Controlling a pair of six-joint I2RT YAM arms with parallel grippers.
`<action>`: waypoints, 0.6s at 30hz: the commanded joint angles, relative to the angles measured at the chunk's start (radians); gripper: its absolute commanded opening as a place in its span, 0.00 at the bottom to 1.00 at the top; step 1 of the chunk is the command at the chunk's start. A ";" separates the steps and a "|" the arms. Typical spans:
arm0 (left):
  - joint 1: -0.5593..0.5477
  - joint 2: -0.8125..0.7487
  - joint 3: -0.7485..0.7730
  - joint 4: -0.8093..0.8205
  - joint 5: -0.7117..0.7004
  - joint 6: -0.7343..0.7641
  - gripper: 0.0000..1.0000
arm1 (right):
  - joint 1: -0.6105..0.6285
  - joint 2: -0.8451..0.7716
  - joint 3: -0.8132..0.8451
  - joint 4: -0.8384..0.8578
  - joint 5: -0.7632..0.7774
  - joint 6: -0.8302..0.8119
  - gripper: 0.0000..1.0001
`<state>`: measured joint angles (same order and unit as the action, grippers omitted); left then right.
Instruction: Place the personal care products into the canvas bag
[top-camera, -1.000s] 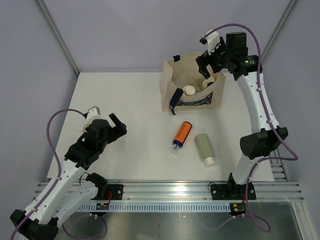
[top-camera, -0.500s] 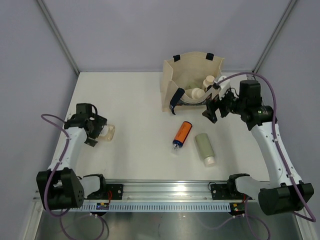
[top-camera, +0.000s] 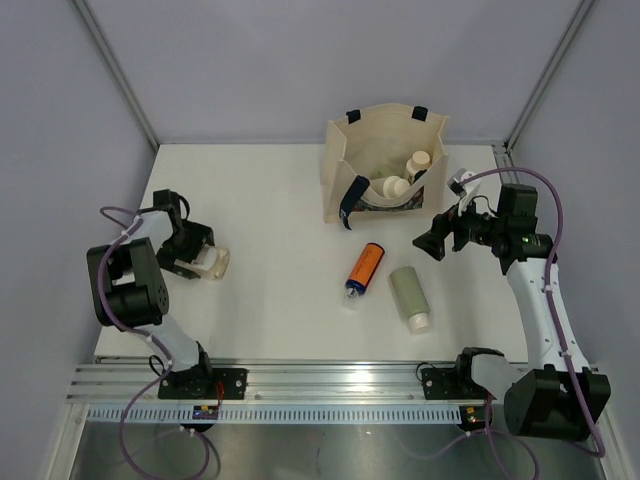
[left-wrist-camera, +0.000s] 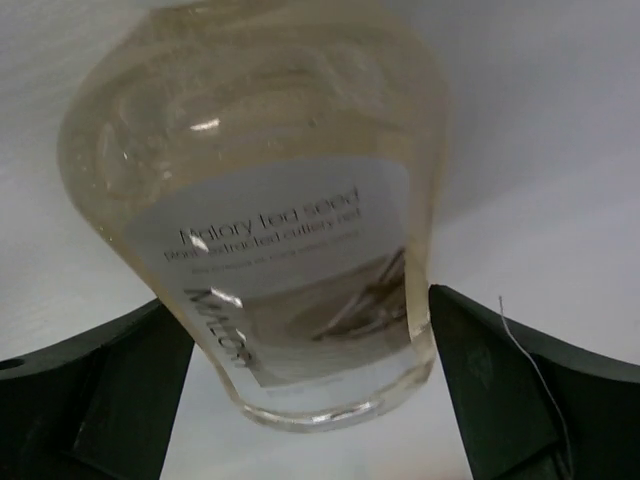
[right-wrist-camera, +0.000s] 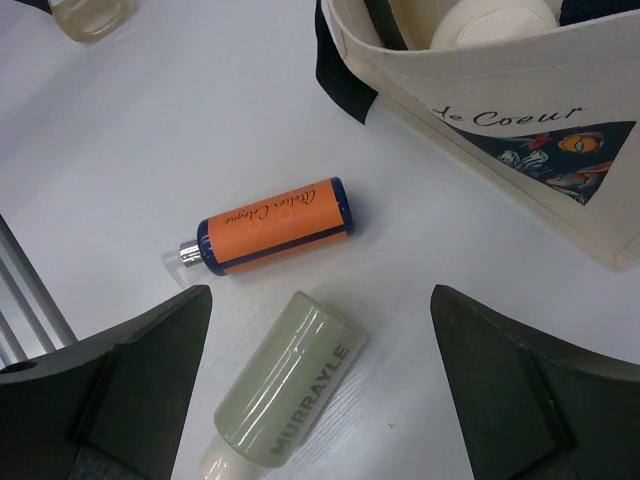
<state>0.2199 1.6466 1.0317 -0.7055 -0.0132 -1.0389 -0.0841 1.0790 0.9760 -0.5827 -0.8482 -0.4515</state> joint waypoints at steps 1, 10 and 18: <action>0.007 0.126 0.068 -0.049 -0.046 0.039 0.99 | -0.019 -0.031 0.000 0.055 -0.086 -0.001 0.99; 0.004 0.229 0.071 -0.058 -0.074 0.115 0.89 | -0.103 -0.054 0.003 0.060 -0.124 0.022 0.99; 0.006 0.101 0.009 0.124 0.036 0.366 0.14 | -0.141 -0.059 -0.005 0.069 -0.157 0.037 0.99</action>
<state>0.2218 1.7855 1.1164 -0.7776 -0.0238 -0.8280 -0.2092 1.0409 0.9752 -0.5510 -0.9607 -0.4301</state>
